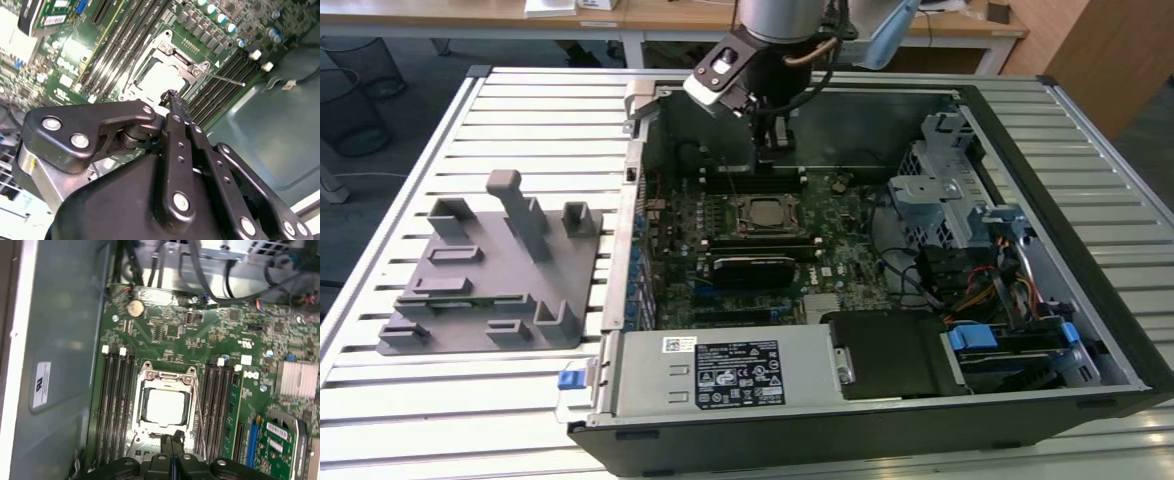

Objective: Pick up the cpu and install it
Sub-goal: 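Install the first cpu locking lever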

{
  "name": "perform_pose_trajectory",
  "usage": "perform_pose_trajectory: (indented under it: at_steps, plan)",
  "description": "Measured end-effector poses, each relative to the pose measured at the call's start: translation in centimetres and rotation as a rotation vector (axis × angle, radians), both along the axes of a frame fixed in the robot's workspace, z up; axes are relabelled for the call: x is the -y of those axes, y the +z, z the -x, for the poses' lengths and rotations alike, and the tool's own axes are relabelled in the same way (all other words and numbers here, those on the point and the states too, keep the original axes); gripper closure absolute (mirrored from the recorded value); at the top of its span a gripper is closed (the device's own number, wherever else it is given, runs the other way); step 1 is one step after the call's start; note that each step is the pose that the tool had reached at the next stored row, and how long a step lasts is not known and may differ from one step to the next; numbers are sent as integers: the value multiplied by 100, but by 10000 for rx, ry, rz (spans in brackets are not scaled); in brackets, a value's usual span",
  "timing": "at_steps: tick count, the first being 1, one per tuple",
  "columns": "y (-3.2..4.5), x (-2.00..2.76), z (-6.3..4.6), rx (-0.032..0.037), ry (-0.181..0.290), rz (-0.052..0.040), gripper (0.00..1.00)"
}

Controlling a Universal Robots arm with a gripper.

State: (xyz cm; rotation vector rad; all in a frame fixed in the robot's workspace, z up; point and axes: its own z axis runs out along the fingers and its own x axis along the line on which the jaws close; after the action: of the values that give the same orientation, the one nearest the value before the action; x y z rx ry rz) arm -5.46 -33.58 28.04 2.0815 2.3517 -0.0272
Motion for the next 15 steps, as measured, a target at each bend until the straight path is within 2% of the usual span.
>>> perform_pose_trajectory:
  at_steps: [15]
  plan:
    - [-24,0,0,0,2731,-1,88]
